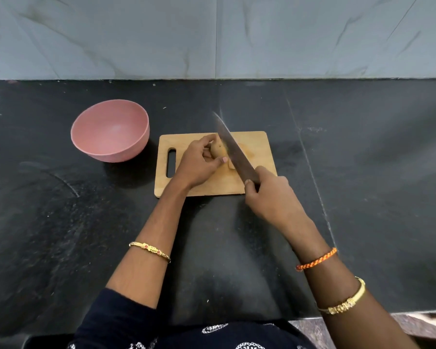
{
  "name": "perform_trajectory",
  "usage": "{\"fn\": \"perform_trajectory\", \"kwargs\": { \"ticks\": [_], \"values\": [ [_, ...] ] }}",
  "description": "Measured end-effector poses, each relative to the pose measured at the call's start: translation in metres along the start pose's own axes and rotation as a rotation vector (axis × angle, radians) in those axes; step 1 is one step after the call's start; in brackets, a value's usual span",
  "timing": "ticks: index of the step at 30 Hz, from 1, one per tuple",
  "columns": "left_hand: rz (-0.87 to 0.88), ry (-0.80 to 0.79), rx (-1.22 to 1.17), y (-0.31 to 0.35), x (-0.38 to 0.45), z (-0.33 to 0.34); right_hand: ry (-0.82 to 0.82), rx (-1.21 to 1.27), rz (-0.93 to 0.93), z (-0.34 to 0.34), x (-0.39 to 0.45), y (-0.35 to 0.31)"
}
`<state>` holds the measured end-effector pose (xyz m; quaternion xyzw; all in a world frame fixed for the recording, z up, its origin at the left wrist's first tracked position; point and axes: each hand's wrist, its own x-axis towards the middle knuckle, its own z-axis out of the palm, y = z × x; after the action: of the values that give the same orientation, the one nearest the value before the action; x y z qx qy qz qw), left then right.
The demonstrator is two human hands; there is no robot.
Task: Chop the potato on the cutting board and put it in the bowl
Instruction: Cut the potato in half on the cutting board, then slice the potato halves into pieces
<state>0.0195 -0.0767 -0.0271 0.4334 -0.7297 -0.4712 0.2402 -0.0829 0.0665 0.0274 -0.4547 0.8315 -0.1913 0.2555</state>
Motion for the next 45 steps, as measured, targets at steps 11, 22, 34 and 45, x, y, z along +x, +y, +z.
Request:
{"fn": "perform_trajectory", "kwargs": {
  "ticks": [11, 22, 34, 45],
  "values": [
    [-0.043, 0.075, -0.025, -0.003, -0.007, -0.017, 0.241, 0.201, 0.026, 0.010, 0.056, 0.006],
    [-0.070, 0.025, 0.143, -0.001, -0.009, -0.019, 0.244, 0.280, 0.016, 0.005, 0.083, -0.005],
    [-0.145, 0.296, 0.124, -0.010, -0.030, -0.033, 0.119, 0.306, -0.179, 0.011, 0.099, -0.028],
    [-0.172, 0.261, 0.106, -0.012, -0.040, -0.028, -0.229, 0.099, -0.477, 0.028, 0.145, -0.076]
  ]
}}
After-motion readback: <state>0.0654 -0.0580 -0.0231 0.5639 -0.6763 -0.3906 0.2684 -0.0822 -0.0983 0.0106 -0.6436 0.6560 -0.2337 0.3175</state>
